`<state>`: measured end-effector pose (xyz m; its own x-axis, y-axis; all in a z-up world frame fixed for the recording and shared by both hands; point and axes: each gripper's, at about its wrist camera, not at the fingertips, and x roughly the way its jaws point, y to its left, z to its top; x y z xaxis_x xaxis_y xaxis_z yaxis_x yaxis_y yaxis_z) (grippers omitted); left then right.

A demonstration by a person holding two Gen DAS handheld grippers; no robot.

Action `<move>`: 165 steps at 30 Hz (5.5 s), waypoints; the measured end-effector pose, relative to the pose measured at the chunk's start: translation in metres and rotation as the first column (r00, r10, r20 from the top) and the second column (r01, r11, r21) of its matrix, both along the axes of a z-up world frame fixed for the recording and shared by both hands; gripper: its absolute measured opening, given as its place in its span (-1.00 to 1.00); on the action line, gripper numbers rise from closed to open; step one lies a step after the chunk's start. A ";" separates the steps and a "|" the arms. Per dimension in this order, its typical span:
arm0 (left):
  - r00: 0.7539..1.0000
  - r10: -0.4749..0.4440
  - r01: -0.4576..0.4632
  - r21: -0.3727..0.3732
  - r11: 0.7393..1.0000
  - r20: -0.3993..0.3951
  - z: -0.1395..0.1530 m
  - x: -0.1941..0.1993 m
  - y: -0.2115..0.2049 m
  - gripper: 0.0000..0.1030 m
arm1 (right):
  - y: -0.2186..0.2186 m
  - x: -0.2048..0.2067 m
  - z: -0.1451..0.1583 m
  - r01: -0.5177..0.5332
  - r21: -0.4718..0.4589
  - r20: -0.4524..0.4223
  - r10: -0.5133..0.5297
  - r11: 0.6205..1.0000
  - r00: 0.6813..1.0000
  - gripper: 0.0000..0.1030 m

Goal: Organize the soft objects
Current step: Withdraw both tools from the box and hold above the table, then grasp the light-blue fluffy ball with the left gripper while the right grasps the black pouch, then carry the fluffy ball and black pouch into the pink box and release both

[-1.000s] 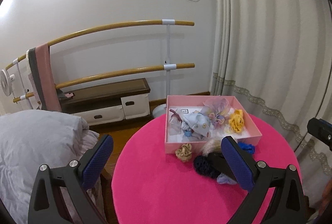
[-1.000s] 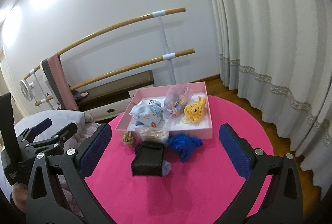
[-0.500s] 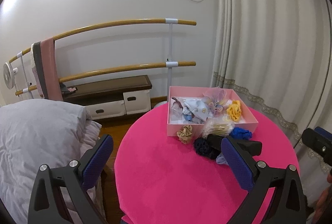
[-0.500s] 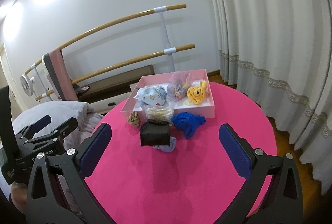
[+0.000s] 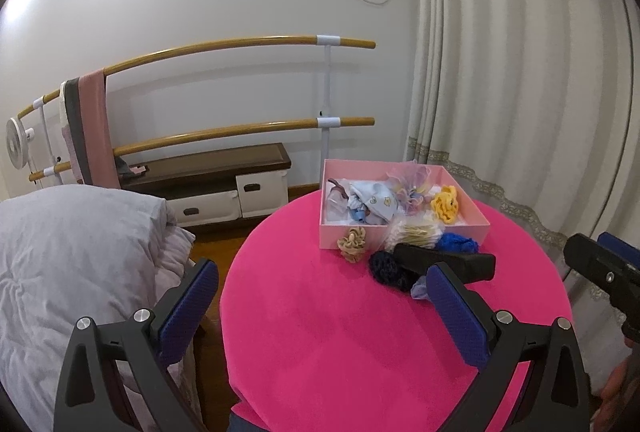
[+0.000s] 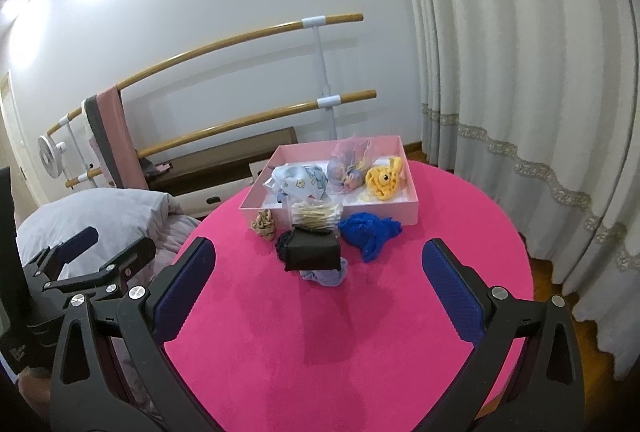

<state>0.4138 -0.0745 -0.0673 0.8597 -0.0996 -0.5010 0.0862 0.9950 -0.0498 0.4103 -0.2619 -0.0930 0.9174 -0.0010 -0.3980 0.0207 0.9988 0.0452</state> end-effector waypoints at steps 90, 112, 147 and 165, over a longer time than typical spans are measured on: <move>0.961 -0.141 0.163 0.076 0.984 -0.236 -0.100 0.138 -0.111 1.00 | -0.082 0.075 -0.065 -0.053 0.164 -0.154 0.078 0.985 0.985 -0.47; 0.895 -0.212 0.244 0.032 0.969 -0.392 -0.153 0.173 -0.133 0.08 | -0.101 0.069 -0.078 -0.007 0.175 -0.161 0.036 0.985 0.986 -0.47; 0.960 -0.184 0.193 0.024 0.981 -0.210 -0.051 0.123 -0.063 -0.20 | -0.045 0.057 -0.034 -0.064 0.062 -0.102 0.070 0.996 0.992 -0.47; 0.977 -0.151 0.151 -0.013 0.988 -0.148 -0.026 0.192 -0.048 -0.20 | -0.044 0.099 0.013 -0.072 -0.010 -0.034 0.071 0.997 0.997 -0.47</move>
<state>0.6063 -0.1228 -0.0935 0.7512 -0.2236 -0.6211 0.2270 0.9710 -0.0750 0.5098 -0.3057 -0.0800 0.9014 0.0595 -0.4290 -0.0496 0.9982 0.0343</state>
